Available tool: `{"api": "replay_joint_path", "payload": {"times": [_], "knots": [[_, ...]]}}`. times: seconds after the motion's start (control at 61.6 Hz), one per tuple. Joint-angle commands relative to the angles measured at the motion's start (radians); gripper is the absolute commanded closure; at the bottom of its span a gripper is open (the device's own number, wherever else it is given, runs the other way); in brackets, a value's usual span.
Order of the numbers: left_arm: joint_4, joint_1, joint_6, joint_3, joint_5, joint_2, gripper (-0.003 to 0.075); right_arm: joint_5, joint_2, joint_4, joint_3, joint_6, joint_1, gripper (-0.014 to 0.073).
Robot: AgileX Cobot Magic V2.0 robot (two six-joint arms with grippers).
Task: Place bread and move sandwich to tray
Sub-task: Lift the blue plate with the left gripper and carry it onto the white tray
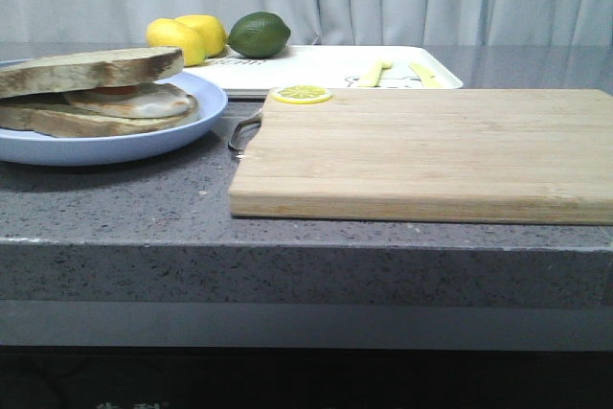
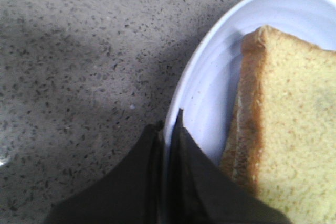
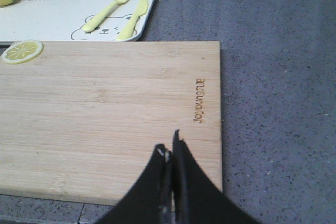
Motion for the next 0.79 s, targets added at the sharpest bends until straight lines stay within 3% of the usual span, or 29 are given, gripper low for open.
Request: {"api": "replay_joint_path", "payload": {"times": [0.0,0.276,0.779], "knots": [[-0.179,0.052,0.082,-0.037,0.044,-0.045,0.0741,-0.083,0.003,0.006,-0.025,-0.004,0.004,0.0655],[-0.19,0.049,0.06,-0.236,0.147,0.008,0.0741,-0.083,0.003,0.006,-0.025,-0.004,0.004,0.0655],[-0.077,-0.169,-0.242,-1.059,0.318,0.541,0.0741,-0.082,0.003,0.006,-0.024,-0.004,0.004,0.0655]]}}
